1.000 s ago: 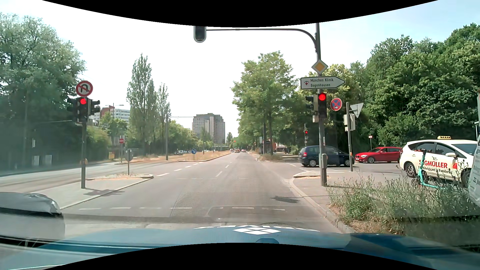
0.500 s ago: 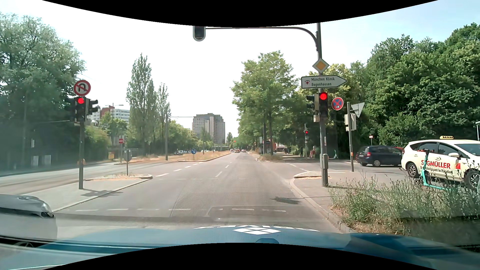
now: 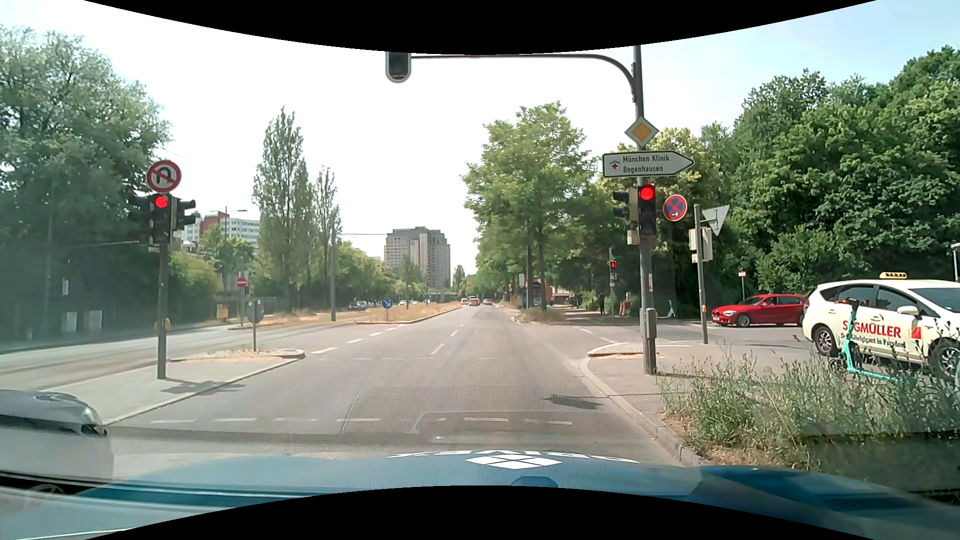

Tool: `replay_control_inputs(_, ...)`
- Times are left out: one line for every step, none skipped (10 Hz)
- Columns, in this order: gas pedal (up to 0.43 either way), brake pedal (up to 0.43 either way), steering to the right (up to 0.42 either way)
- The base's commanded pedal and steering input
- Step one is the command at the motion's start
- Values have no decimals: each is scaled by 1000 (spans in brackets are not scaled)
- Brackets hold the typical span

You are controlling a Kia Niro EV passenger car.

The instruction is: Follow the waypoints while adhering to traffic rules and regulations

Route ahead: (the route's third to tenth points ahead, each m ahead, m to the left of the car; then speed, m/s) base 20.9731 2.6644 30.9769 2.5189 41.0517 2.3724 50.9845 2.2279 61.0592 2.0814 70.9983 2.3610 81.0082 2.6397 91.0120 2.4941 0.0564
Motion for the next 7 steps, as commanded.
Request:
replay_control_inputs(0,201,-3)
replay_control_inputs(0,220,-3)
replay_control_inputs(0,220,-3)
replay_control_inputs(0,220,-3)
replay_control_inputs(0,226,-3)
replay_control_inputs(0,232,-3)
replay_control_inputs(0,232,-3)
